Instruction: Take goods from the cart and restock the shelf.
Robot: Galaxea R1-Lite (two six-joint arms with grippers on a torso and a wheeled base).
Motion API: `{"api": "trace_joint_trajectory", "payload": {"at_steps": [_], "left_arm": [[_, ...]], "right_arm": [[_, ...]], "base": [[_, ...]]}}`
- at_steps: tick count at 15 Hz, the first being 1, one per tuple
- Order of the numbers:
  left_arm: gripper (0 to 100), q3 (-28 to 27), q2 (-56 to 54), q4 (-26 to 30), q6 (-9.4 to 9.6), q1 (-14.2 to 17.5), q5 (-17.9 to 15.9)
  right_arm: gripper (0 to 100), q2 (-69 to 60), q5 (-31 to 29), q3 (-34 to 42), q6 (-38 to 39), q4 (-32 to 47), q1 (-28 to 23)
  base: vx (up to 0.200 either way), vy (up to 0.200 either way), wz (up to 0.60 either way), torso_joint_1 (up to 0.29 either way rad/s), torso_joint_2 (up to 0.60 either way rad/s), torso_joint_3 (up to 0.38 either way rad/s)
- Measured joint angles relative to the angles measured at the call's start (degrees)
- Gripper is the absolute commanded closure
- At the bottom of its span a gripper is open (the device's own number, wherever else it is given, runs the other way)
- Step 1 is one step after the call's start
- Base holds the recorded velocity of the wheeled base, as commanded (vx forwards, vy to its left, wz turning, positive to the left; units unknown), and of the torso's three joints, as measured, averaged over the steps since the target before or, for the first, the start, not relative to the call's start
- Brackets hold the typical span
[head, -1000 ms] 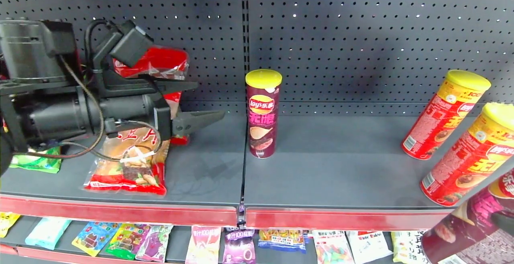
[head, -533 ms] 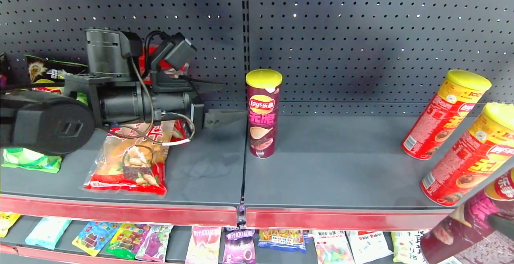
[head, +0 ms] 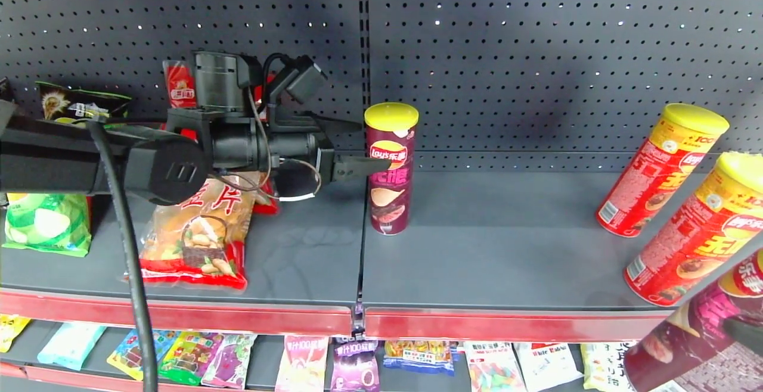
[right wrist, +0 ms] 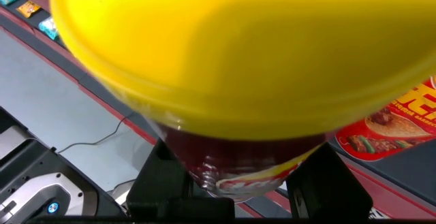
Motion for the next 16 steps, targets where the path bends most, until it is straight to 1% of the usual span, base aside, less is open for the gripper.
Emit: {"api": "trace_joint_trajectory", "payload": {"at_steps": [5,11,15,16], "left_arm": [[0,-4.5,4.6,0.0,-0.02,-0.1,-0.4],[0,-8.6,7.8,0.0,-0.20,-3.0,-0.4],[0,-9.8,9.0,0.1,-0.62,-3.3,-0.4],[100,-9.9,9.1,-0.1,-0.63,-3.3,0.0]], "right_arm": [[100,0.4,0.0,0.2,0.0,0.0,0.0],[100,1.1,0.0,0.1,0.0,0.0,0.0],[100,1.2,0.0,0.1,0.0,0.0,0.0],[100,1.2,0.0,0.1,0.0,0.0,0.0]], "base": [[0.000,0.000,0.00,0.000,0.00,0.000],[0.000,0.000,0.00,0.000,0.00,0.000],[0.000,0.000,0.00,0.000,0.00,0.000],[0.000,0.000,0.00,0.000,0.00,0.000]]}}
